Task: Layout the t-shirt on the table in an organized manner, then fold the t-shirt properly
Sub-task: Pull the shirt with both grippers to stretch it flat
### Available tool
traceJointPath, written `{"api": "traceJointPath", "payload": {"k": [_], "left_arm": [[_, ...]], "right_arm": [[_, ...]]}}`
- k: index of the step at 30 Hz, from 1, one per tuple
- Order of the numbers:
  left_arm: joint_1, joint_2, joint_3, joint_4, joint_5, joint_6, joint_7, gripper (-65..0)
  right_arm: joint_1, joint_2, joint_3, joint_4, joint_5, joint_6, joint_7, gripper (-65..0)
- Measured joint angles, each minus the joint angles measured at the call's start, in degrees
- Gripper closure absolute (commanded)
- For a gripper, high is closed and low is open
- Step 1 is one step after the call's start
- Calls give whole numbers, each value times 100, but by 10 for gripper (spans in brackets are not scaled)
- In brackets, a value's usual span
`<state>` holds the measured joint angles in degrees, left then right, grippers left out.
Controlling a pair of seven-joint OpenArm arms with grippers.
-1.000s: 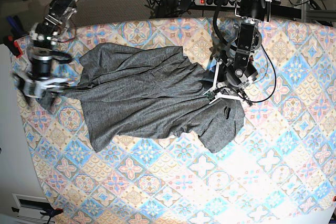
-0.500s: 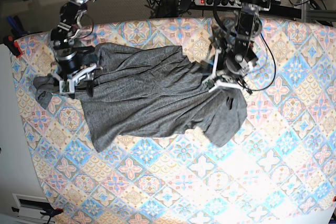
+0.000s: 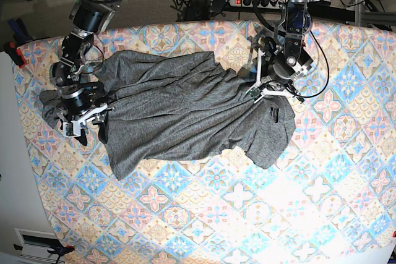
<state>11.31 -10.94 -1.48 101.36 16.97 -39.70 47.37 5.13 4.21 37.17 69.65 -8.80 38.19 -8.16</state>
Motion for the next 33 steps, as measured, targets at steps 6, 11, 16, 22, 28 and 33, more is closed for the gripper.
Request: {"api": "traceJointPath", "payload": {"k": [6, 11, 16, 22, 28, 33], "left_arm": [[157, -2, -15, 96, 76, 37, 4, 0], [157, 0, -15, 153, 28, 26, 210, 0], [254, -9, -22, 485, 131, -39, 927, 0], [188, -13, -22, 511, 131, -42, 922, 0], [219, -4, -22, 509, 129, -57, 925, 0], [85, 0, -11, 509, 125, -61, 933, 0]], "right_arm": [[166, -46, -11, -739, -116, 20, -76, -368], [743, 20, -31, -1368, 24, 2, 754, -368], [516, 129, -22, -1982, -48, 66, 984, -368], [608, 140, -28, -2098, -48, 0, 964, -368], [566, 162, -229, -2072, -22, -37, 1003, -368], [286, 157, -1008, -1947, 48, -33, 1335, -368]]}}
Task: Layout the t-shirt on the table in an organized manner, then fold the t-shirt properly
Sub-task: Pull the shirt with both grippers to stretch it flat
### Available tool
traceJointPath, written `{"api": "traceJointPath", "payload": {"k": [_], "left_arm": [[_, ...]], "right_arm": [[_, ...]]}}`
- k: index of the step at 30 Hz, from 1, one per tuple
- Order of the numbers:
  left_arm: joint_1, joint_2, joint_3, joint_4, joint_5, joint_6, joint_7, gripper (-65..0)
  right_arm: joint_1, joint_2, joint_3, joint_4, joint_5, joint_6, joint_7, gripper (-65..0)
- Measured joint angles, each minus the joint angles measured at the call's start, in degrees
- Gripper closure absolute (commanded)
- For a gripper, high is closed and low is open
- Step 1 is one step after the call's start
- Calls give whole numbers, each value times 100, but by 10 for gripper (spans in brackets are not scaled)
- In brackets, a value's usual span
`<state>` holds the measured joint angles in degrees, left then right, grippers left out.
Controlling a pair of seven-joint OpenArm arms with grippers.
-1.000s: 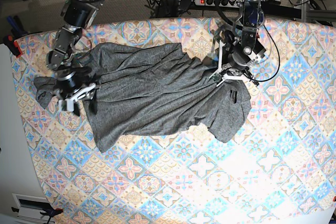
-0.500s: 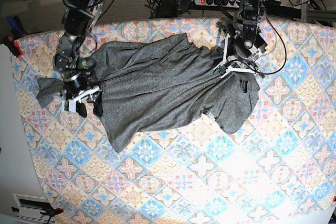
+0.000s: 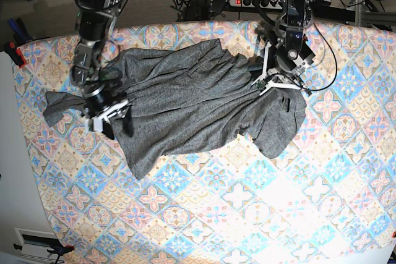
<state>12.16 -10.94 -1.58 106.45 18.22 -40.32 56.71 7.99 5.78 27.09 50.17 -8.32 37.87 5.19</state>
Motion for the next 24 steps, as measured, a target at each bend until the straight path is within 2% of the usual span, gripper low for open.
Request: {"api": "traceJointPath", "payload": {"k": [4, 8, 10, 14, 18, 21, 22, 24], "left_arm": [[-238, 186, -42, 0, 98, 2, 2, 0], [-275, 476, 4, 0, 579, 2, 15, 0], [-280, 627, 4, 0, 848, 0, -11, 0], [-291, 835, 7, 0, 1268, 2, -11, 0], [-306, 981, 4, 223, 1416, 0, -9, 0], [-367, 1045, 7, 555, 1414, 2, -48, 0], [-354, 1054, 7, 590, 1414, 2, -55, 0], [-326, 1058, 7, 601, 1410, 0, -48, 0]], "right_arm": [[-118, 20, -286, 118, -15, 9, 114, -368], [-118, 24, -321, 105, -13, 2, 138, -349], [-116, 26, -321, 105, -11, 4, 107, -268], [-103, 31, -278, 66, -20, 2, 72, -3], [-70, 125, -74, -31, 13, 92, 33, 0], [291, 146, 396, -404, -107, 201, -83, 0], [505, 197, 610, -597, -131, 129, -170, 0], [850, 369, 994, -1051, -92, -367, -118, 0]]}}
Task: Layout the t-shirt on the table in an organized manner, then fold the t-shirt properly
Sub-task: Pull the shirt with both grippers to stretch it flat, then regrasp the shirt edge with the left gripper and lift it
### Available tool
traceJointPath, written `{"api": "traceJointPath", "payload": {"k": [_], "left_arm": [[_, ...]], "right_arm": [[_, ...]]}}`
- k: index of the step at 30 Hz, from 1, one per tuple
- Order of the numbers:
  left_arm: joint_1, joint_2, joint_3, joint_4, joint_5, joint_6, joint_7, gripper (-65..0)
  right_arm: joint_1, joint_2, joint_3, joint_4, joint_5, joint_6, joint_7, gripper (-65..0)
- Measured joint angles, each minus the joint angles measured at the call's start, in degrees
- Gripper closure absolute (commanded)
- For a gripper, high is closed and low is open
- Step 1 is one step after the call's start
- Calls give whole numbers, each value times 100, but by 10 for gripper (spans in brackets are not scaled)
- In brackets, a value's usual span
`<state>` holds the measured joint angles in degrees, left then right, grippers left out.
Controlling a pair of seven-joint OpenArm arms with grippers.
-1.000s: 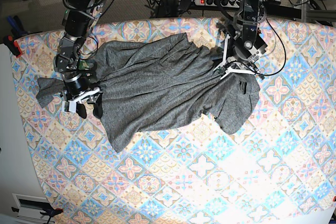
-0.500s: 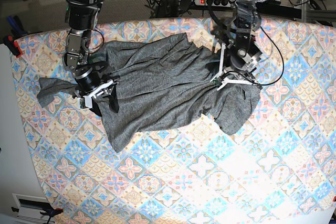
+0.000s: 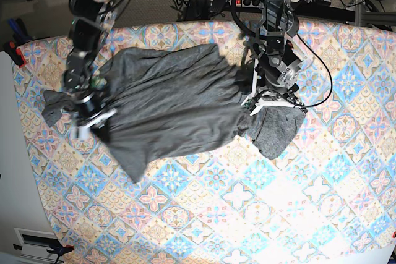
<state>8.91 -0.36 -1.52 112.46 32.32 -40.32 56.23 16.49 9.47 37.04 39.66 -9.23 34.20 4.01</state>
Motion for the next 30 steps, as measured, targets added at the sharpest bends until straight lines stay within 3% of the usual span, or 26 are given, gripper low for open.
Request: {"api": "traceJointPath", "payload": {"k": [1, 5, 9, 16, 30], "left_arm": [[20, -17, -2, 0, 2, 0, -2, 0], [181, -26, -7, 2, -66, -2, -39, 0], [197, -24, -7, -2, -105, -22, -94, 0], [203, 37, -2, -2, -216, -39, -160, 0], [-87, 2, -2, 160, -227, -42, -177, 0]], "right_arm": [[70, 131, 63, -212, 22, -238, 46, 0], [127, 479, 131, -870, 188, -562, 474, 0], [485, 516, 122, -938, 31, -1272, 101, 0], [476, 511, 122, -940, 61, -2293, 234, 0], [474, 511, 122, -940, 59, -2367, 240, 0]]}}
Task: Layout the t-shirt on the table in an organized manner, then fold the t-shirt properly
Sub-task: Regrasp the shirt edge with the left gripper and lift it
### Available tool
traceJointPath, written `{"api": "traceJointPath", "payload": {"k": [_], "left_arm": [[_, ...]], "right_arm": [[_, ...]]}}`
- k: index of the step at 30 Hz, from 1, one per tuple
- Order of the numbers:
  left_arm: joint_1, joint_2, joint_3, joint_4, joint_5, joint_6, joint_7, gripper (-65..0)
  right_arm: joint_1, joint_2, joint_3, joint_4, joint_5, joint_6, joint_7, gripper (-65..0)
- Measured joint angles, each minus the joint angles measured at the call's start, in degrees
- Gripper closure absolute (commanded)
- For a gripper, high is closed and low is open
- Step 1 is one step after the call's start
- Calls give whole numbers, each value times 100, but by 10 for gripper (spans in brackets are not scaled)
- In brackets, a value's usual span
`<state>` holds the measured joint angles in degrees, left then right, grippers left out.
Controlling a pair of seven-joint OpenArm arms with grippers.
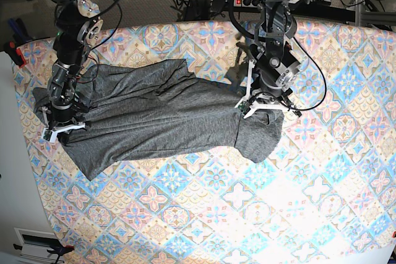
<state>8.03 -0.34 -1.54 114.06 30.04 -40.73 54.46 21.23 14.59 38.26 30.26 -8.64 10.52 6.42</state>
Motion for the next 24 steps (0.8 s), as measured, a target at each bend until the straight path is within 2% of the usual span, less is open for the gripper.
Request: {"api": "traceJointPath", "payload": {"k": [3, 6, 8, 15, 17, 19, 22, 24], "left_arm": [[-31, 22, 28, 490, -24, -4, 22, 0], [-122, 232, 24, 562, 63, 0, 48, 0], [-70, 249, 24, 562, 59, 0, 50, 0], [588, 223, 17, 568, 24, 2, 22, 0], [787, 221, -20, 568, 42, 7, -199, 0], [1038, 225, -256, 575, 44, 2, -754, 0], [1226, 227, -433, 570, 39, -24, -1010, -5], [1154, 258, -492, 570, 90, -13, -1012, -137]], "right_arm": [[0, -4, -2, 0, 0, -9, -9, 0], [0, -2, -13, 0, 0, -9, 2, 0], [0, 0, -13, 0, 0, -50, 4, 0], [-13, 2, -13, 7, 0, -57, 13, 0], [-13, 2, -11, 7, 0, -59, 13, 0], [-13, 0, -13, 7, 0, -61, 13, 0], [-13, 0, -13, 4, 0, -68, 7, 0], [-11, 2, -28, 7, 7, -68, -39, 0]]}}
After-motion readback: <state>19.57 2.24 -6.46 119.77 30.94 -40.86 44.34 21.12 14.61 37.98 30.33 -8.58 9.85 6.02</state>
